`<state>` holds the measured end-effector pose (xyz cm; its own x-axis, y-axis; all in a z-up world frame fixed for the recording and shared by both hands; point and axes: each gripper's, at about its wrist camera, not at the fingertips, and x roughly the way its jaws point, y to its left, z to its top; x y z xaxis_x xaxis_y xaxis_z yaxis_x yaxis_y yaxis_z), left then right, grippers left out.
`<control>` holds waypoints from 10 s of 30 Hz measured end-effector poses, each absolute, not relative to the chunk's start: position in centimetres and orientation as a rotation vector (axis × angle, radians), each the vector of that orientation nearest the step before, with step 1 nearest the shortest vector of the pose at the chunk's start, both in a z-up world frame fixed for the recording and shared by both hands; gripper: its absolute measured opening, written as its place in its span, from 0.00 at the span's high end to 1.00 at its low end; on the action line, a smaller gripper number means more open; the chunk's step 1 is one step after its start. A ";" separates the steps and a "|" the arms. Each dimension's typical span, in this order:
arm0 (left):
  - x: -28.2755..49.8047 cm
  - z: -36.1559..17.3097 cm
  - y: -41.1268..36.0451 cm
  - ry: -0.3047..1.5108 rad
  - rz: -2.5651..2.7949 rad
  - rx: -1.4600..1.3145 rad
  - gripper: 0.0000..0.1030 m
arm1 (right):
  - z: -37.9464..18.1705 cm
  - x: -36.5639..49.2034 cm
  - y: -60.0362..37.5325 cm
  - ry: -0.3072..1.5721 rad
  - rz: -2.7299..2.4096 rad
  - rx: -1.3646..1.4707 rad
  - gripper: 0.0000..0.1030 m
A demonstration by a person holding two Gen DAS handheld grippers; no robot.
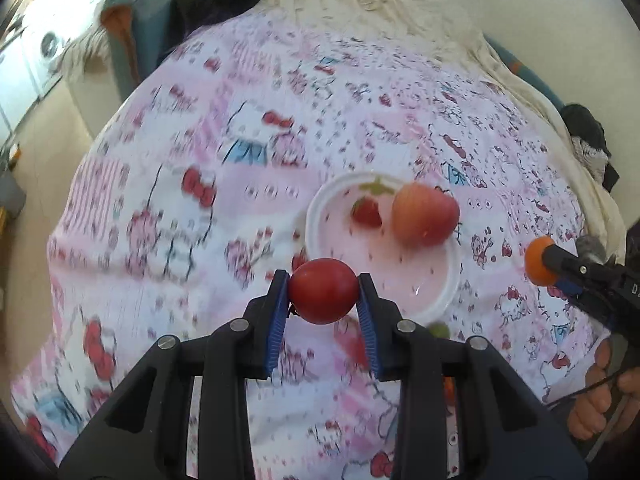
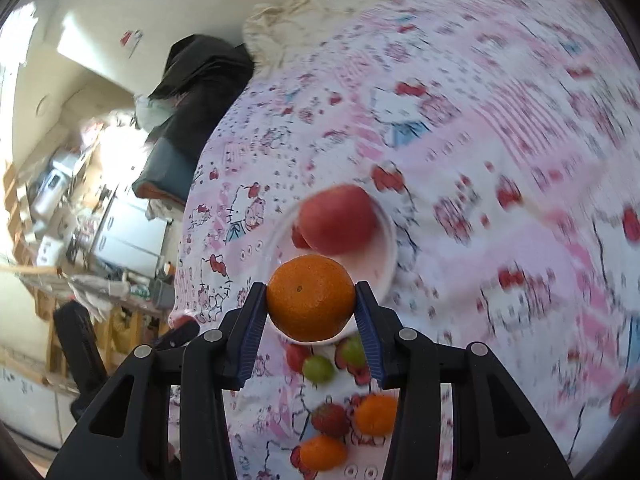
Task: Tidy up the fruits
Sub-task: 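Release the tomato onto the plate with the left gripper while the right gripper drops the tangerine there, then withdraw both open grippers from the plate toward the loose fruits, then grasp a tangerine with the left gripper while the right gripper grasps another tangerine, then lower both tangerines onto the plate and open both grippers, then move both open grippers back to the loose fruits beside the plate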
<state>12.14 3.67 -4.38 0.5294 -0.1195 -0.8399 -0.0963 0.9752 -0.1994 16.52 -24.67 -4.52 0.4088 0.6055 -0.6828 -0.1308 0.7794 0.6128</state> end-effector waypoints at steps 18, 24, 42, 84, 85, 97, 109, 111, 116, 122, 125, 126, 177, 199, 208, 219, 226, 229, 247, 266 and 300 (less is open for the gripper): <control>20.0 -7.8 2.7 1.024 -0.074 -0.205 0.71 | -9.4 22.4 -21.9 1.179 0.469 0.464 0.55; 21.2 -9.9 1.0 1.074 -0.108 -0.168 0.71 | -12.2 22.8 -20.6 1.252 0.449 0.363 0.55; 22.5 -13.3 0.7 1.167 -0.089 -0.172 0.71 | -13.9 23.1 -19.3 1.316 0.453 0.318 0.53; 16.6 -6.0 1.4 0.995 -0.045 -0.150 0.34 | -7.8 19.9 -23.0 1.169 0.461 0.431 0.26; 16.2 -5.7 1.5 0.991 -0.042 -0.154 0.34 | -7.6 19.5 -22.9 1.168 0.463 0.425 0.26; 10.0 -5.2 3.2 1.072 -0.009 -0.209 0.34 | -7.7 14.2 -22.6 1.208 0.474 0.373 0.26; 3.6 -10.3 -5.1 1.285 -0.234 -0.132 0.34 | -10.0 12.2 -22.6 1.294 0.404 0.380 0.26; 3.3 -10.9 -6.7 1.296 -0.272 -0.094 0.34 | -10.0 12.3 -23.2 1.290 0.387 0.404 0.26; 3.7 -11.7 -9.2 1.309 -0.315 -0.047 0.35 | -10.1 12.6 -24.0 1.289 0.365 0.433 0.26; 4.2 -13.4 -10.1 1.366 -0.356 -0.057 0.62 | -10.3 12.3 -24.9 1.297 0.343 0.432 0.26; 4.2 -13.4 -9.9 1.372 -0.362 -0.074 0.63 | -10.7 12.0 -25.2 1.322 0.320 0.403 0.26; 4.1 -13.2 -9.7 1.370 -0.366 -0.084 0.63 | -11.0 11.9 -25.2 1.336 0.311 0.378 0.26; 14.4 -5.5 1.6 1.104 -0.037 -0.159 0.63 | -6.3 15.4 -22.2 1.064 0.463 0.412 0.58; 21.1 -11.9 1.4 1.221 -0.093 -0.189 0.62 | -13.2 20.7 -17.7 1.280 0.489 0.376 0.58; 21.6 -12.3 1.4 1.229 -0.098 -0.190 0.62 | -14.0 20.9 -18.0 1.327 0.475 0.393 0.56; 21.6 -12.3 1.4 1.240 -0.104 -0.183 0.61 | -13.7 20.6 -17.3 1.323 0.465 0.333 0.55; 21.4 -11.2 1.5 1.189 -0.097 -0.183 0.26 | -13.7 20.3 -16.7 1.321 0.477 0.286 0.48; 21.5 -11.0 1.7 1.183 -0.097 -0.191 0.26 | -13.3 20.1 -16.3 1.298 0.470 0.218 0.47; 19.0 -9.0 3.1 1.142 -0.058 -0.219 0.26 | -11.7 17.7 -16.5 1.273 0.475 0.188 0.42; 11.8 -7.3 4.3 1.130 0.005 -0.266 0.26 | -8.5 12.7 -21.4 1.250 0.436 0.317 0.42; 12.6 -13.1 -0.6 1.259 -0.062 -0.364 0.46 | -11.6 11.3 -22.4 1.346 0.395 0.419 0.65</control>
